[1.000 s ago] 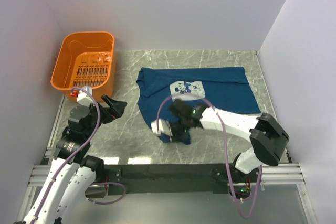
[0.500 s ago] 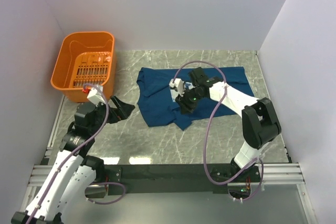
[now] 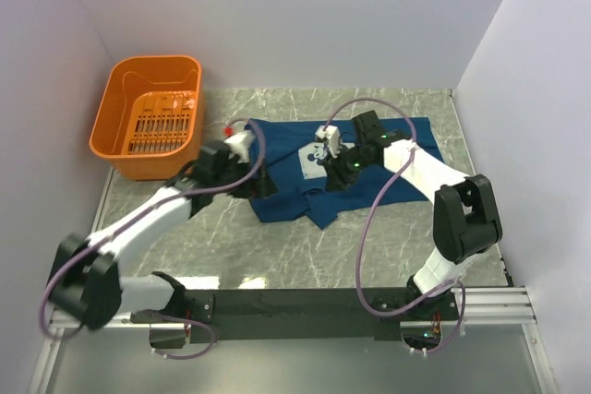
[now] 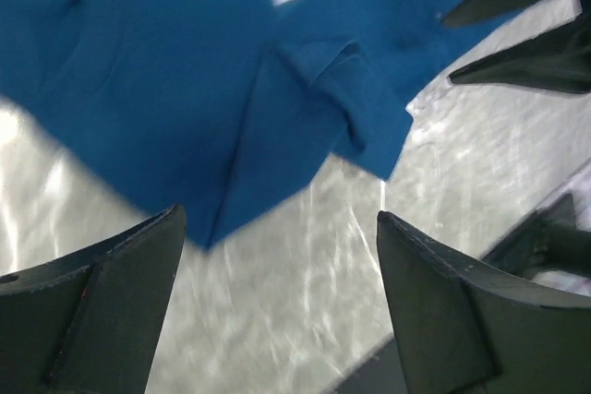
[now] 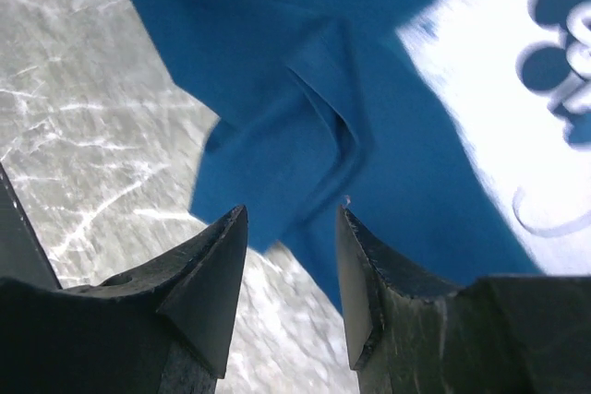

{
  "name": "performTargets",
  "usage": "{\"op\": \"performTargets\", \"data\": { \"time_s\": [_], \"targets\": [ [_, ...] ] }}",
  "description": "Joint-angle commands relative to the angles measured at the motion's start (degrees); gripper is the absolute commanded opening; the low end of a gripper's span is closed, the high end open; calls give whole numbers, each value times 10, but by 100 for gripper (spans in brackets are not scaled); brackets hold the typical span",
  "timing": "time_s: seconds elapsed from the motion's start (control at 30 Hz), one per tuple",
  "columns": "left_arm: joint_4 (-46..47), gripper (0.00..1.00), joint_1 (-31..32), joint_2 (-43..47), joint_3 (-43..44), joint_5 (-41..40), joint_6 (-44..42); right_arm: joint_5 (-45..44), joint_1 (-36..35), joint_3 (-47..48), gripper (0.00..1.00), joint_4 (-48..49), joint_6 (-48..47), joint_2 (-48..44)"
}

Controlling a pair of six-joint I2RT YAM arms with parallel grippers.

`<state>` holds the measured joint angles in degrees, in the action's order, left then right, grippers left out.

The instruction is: Fold and stack the t-shirts

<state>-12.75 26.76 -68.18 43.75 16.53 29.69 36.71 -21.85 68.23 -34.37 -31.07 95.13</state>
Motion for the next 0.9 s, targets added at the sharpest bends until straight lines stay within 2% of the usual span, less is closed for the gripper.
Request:
{"op": "performTargets", "data": {
  "time_s": [0.0, 0.17, 0.2, 0.27, 0.4, 0.47, 0.5, 0.67, 0.87],
  "targets": [
    [20, 88, 55, -79, 91, -50, -109, 51, 48, 20, 50, -51, -34, -30],
    [43, 86, 95, -178, 150, -29, -255, 113, 137, 27, 50, -138, -130, -45],
    [45, 86, 99, -188, 157, -19, -319, 115, 167, 20, 50, -150, -145, -50],
    [55, 86, 103, -214, 172, -11, -393, 121, 194, 14, 50, -161, -159, -52],
    [52, 82, 103, -262, 199, 27, -496, 134, 261, 1, 49, -184, -191, -50],
    [36, 81, 103, -295, 226, 51, -519, 140, 288, -2, 49, -198, -202, -50],
    [12, 76, 103, -307, 236, 66, -557, 142, 294, -4, 49, -201, -209, -50],
    [-10, 74, 104, -367, 276, 90, -604, 149, 322, -9, 49, -214, -224, -46],
    [-32, 72, 109, -390, 296, 100, -625, 154, 336, -6, 49, -228, -235, -35]
  ]
}}
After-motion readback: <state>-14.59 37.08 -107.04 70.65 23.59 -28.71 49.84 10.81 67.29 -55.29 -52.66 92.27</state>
